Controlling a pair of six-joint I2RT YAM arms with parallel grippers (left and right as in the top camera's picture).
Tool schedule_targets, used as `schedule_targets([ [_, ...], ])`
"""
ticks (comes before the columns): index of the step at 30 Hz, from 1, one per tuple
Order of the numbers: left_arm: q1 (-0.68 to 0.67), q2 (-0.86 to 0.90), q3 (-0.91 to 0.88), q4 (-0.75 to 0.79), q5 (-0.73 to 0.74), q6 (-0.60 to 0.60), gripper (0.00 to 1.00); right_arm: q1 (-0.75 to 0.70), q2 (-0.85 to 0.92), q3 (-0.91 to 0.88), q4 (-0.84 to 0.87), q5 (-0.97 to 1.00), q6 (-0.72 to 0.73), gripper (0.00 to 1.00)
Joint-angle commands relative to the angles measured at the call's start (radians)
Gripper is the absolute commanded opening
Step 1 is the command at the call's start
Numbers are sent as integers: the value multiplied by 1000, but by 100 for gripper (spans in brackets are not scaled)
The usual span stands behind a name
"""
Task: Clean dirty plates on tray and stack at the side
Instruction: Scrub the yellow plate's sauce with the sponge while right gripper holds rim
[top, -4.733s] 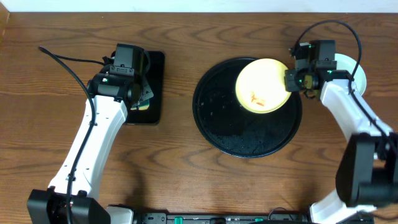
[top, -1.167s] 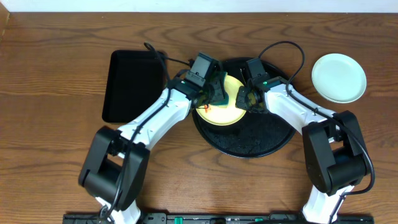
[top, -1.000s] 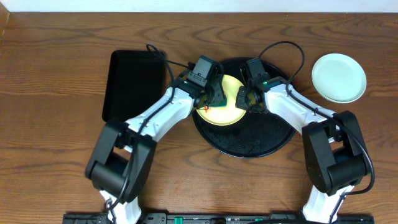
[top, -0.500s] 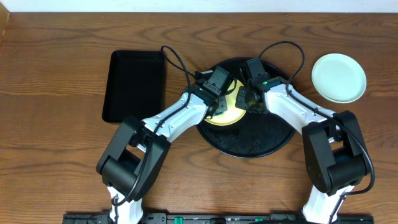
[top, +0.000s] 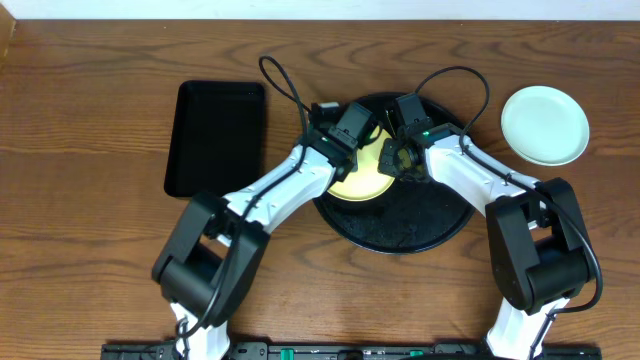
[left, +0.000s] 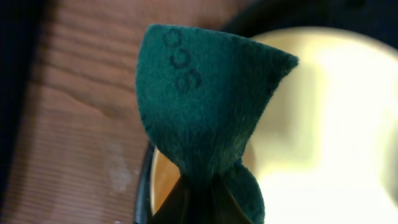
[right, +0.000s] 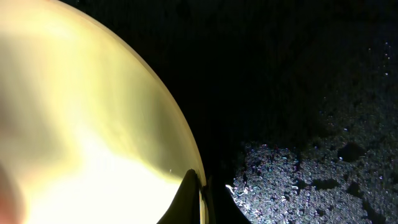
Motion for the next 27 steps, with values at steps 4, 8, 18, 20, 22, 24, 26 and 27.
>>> schedule_targets([
  [4,10,-78,41,99,196,-3,8,19,23,-31,-5,11,14,1],
  [8,10,-46,39,144,282,-118,7,19,23,-31,-5,11,14,1],
  [18,13,80,39,153,286,-162,7,19,23,-31,-6,11,14,1],
  [20,19,99,39,140,278,-159,8,19,23,-31,-7,11,14,1],
  [22,25,111,39,106,236,-156,7,19,23,-31,-10,11,14,1],
  [24,32,116,39,51,151,-151,7,19,23,-31,-13,11,14,1],
  [26,40,116,39,4,85,-109,8,19,23,-31,-14,11,14,1],
  [27,44,116,40,-13,61,-77,7,19,23,-31,-13,11,14,1],
])
